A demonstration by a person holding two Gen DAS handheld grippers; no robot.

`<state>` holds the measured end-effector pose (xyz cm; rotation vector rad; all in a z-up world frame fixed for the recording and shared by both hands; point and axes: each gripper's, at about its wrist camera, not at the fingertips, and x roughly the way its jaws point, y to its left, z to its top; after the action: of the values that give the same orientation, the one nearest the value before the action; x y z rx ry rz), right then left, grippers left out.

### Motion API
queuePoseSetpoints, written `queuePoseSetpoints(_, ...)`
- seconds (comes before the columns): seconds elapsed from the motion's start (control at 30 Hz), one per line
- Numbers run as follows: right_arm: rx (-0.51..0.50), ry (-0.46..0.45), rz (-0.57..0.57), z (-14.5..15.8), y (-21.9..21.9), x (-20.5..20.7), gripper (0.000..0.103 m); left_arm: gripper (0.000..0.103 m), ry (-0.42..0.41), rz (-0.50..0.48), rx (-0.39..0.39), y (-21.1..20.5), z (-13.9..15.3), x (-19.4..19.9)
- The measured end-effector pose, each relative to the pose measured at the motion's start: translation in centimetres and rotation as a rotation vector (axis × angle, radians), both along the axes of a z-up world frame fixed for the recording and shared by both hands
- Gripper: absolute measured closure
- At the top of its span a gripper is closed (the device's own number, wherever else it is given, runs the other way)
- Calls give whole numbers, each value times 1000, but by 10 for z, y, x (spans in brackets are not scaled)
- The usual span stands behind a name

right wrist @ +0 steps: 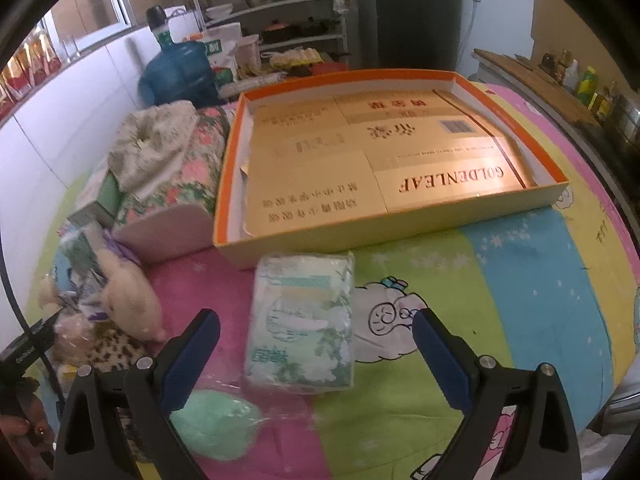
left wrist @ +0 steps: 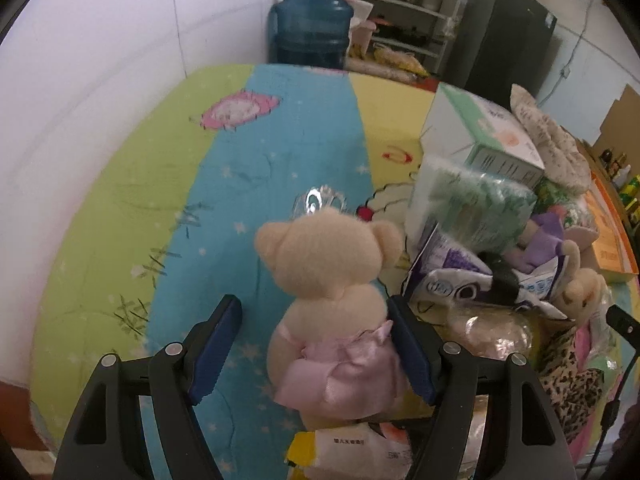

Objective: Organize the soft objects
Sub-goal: 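Grasp the pink-dressed teddy bear with the left tool while the right tool grasps the tissue pack, then carry the teddy bear and tissue pack over the gold box with both tools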

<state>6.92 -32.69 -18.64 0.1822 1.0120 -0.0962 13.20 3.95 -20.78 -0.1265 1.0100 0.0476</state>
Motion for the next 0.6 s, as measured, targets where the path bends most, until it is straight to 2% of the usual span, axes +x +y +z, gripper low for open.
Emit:
queuePoseSetpoints(0.03, -6, 8, 0, -2, 0, 1, 8, 28, -6, -3, 4, -1, 0, 0)
queuePoseSetpoints(0.1, -2, 43, -3, -8, -1, 2, 28, 28, -9, -9, 12, -2, -1, 1)
queuePoseSetpoints(0.17, 42, 60, -4, -14, -6, 2, 34, 28, -12, -16, 23, -4, -2, 3)
queuePoseSetpoints(0.2, 37, 44, -9, -13, -7, 0, 42, 30, -11, -17, 23, -4, -2, 1)
queuePoseSetpoints(0.23, 32, 40, -9, -12, -7, -1, 47, 33, -13, -18, 20, -4, -1, 1)
queuePoseSetpoints(0.27, 36, 35, -2, -11, -7, -2, 52, 45, -22, -24, 10, -5, 1, 0)
queuePoseSetpoints(0.3, 34, 30, -3, -11, -8, -3, 52, 52, -31, -36, -2, -7, 1, -3)
queuePoseSetpoints(0.6, 77, -13, 7, 1, -8, -20, 56, 59, -65, -48, -17, -7, 11, -20)
